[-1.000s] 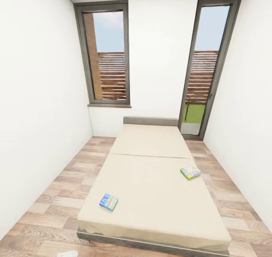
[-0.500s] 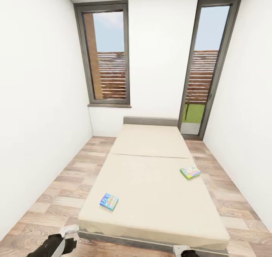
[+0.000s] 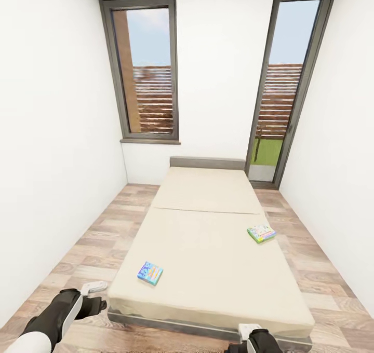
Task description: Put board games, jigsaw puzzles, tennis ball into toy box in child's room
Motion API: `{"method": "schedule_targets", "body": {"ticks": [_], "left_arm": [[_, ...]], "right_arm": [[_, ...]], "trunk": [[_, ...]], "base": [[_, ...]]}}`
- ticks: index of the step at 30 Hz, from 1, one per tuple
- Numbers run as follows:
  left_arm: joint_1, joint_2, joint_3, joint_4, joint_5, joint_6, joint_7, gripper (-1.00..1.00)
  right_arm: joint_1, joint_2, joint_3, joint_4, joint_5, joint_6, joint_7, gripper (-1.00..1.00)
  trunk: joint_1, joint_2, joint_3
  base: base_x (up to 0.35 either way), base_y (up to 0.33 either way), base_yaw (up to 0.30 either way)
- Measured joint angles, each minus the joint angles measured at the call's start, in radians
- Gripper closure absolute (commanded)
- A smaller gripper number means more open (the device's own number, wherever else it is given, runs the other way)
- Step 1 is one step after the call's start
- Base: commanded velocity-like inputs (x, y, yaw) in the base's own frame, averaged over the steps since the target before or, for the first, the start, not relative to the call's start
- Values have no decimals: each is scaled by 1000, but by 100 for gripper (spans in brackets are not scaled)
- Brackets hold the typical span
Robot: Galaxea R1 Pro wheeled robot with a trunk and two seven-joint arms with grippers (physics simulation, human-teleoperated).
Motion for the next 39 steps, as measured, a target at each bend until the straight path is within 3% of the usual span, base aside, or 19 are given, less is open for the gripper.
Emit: {"method": "schedule_targets", "body": {"ticks": [10, 22, 26, 32, 39], "left_arm": [[-1, 4, -1, -8, -1, 10, -7, -100], [-2, 4, -1, -10, 2, 28, -17, -100], [-2, 5, -1, -10, 2, 31, -51, -100], [-2, 8, -3, -20, -4, 38, -161, -100], [-3, 11, -4, -26, -5, 42, -209, -100]], "right_arm": [[0, -10, -10, 30, -2, -47, 3, -100], [0, -12, -66, 108, -2, -95, 5, -100], [0, -13, -68, 110, -2, -96, 5, -100], [0, -11, -77, 110, -2, -99, 6, -100], [0, -10, -82, 111, -3, -125, 5, -100]], "trunk": [[0, 0, -17], [0, 0, -36], [0, 0, -43], [0, 0, -52], [0, 0, -62]], "base": [[0, 0, 0], [0, 0, -34], [0, 0, -126], [0, 0, -143], [0, 0, -149]]}}
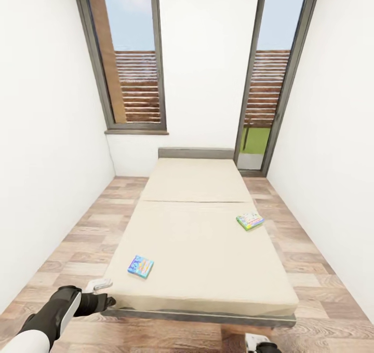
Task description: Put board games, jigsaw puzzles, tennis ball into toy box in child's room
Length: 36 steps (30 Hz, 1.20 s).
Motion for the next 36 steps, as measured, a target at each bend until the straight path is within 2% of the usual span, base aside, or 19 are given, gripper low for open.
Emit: {"method": "schedule_targets", "body": {"ticks": [10, 21, 33, 36], "left_arm": [[0, 10, 0, -3, 0, 1, -8, -100], [1, 11, 0, -5, 1, -4, -9, -100], [1, 12, 0, -6, 1, -5, -8, -100], [1, 11, 1, -7, 1, -8, -9, -100]], "right_arm": [[1, 1, 0, -1, 1, -8, -1, -100], [1, 8, 1, 0, 4, -13, -6, -100], [1, 12, 3, 0, 4, -15, -7, -100], [1, 13, 6, 0, 5, -50, -7, -100]], "trunk": [[0, 0, -15], [0, 0, -22], [0, 0, -23], [0, 0, -23]], "base": [[0, 0, -144], [0, 14, -32], [0, 231, -126], [0, 173, -18]]}}
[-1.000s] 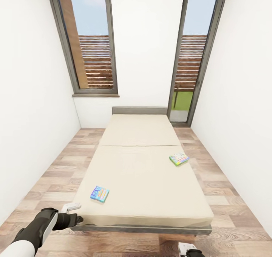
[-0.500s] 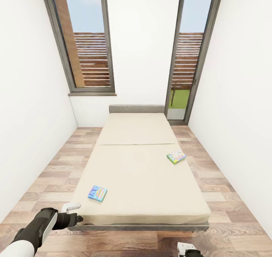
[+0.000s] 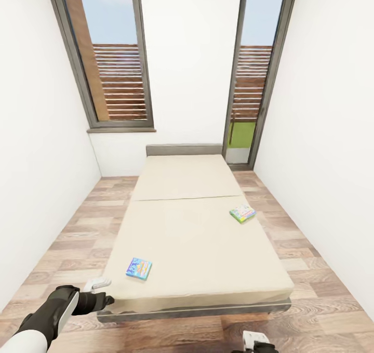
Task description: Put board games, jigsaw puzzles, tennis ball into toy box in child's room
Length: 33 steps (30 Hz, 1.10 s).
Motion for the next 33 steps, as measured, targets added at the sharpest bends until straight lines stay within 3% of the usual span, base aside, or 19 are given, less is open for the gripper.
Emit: {"method": "schedule_targets", "body": {"ticks": [4, 6, 16, 20, 25, 33], "left_arm": [[0, 1, 0, -1, 0, -1, 0, -100], [0, 0, 0, -1, 0, -1, 1, -100], [0, 0, 2, -1, 0, -1, 1, -100], [0, 1, 3, -1, 0, -2, 1, -100], [0, 0, 4, -1, 0, -3, 0, -100], [0, 0, 3, -1, 1, -3, 0, -100]], "right_arm": [[1, 0, 5, 22, 6, -99, 0, -100], [1, 0, 5, 33, 5, -112, 0, -100], [1, 4, 2, 40, -1, -120, 0, -100], [1, 19, 3, 40, 3, -120, -4, -100], [1, 34, 3, 40, 8, -120, -29, -100], [1, 38, 7, 38, 11, -124, -38, -100]], "trunk": [[0, 0, 0], [0, 0, 0], [0, 0, 0], [0, 0, 0], [0, 0, 0], [0, 0, 0]], "base": [[0, 122, -5], [0, 220, -1], [1, 198, 3], [63, 212, 148], [34, 67, 142], [102, 36, 13]]}}
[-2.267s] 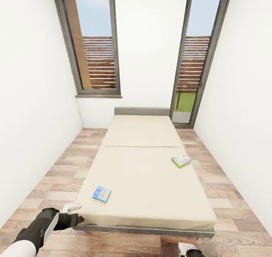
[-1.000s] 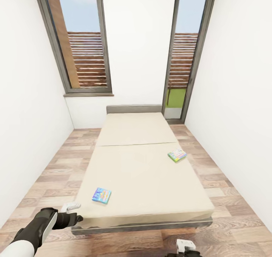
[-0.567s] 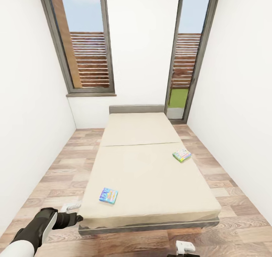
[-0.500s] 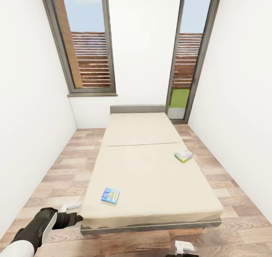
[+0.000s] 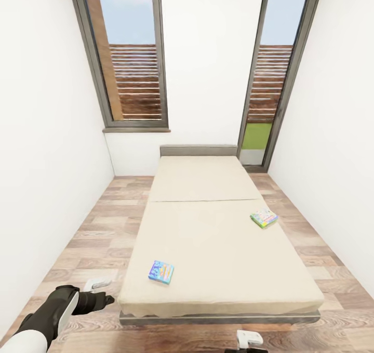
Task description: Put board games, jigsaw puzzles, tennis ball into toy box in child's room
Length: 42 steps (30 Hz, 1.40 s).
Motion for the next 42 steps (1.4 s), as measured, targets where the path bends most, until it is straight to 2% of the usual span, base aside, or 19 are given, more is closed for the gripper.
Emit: {"method": "schedule_targets", "body": {"ticks": [7, 10, 11, 14, 16, 21, 22, 25, 30, 35, 39, 41, 42], "left_arm": [[0, 0, 0, -13, 5, 4, -6, -100], [2, 1, 1, -91, 8, 30, -53, -100], [3, 1, 1, -139, 9, 58, -89, -100], [7, 1, 0, -222, 8, 118, -156, -100], [10, 1, 0, -302, 7, 176, -224, -100], [11, 1, 2, -404, 4, 235, -311, -100], [11, 1, 4, -426, 5, 246, -332, -100], [11, -2, 5, -449, 3, 252, -349, -100], [11, -6, 6, -462, 0, 255, -351, -100], [10, -6, 8, -464, 3, 255, -351, -100], [8, -8, 10, -465, 3, 253, -349, -100], [5, -10, 11, -465, 3, 252, -340, -100], [4, -13, 10, -465, 2, 253, -334, -100]], "right_arm": [[5, 0, 2, -33, 0, 1, 4, -100], [8, 3, 3, -152, -2, 26, 6, -100], [9, 4, 3, -221, -4, 57, 7, -100], [10, 4, 2, -350, -8, 137, 9, -100], [13, 5, 2, -480, -11, 238, 17, -100], [16, 6, 3, -658, -13, 377, 53, -100], [16, 6, 3, -710, -15, 410, 74, -100], [17, 6, 3, -780, -15, 443, 126, -100], [17, 5, 15, -825, -15, 457, 200, -100], [17, -3, 31, -856, -15, 463, 242, -100], [17, -9, 31, -910, -16, 467, 333, -100], [17, -13, 30, -932, -15, 468, 433, -100], [17, -13, 30, -936, -14, 468, 457, -100]], "trunk": [[0, 0, 0], [0, 0, 0], [0, 0, 0], [0, 0, 0], [0, 0, 0], [0, 0, 0], [0, 0, 0], [0, 0, 0], [0, 0, 0], [0, 0, 0], [0, 0, 0], [0, 0, 0], [0, 0, 0]], "base": [[16, 4, 1], [3, 1, 0], [1, 0, 0], [0, 0, 0], [0, 0, 0], [0, 0, 0], [0, 0, 0], [0, 0, 0], [0, 0, 0], [0, 0, 0], [0, 0, 0], [0, 0, 0], [0, 0, 0]]}}
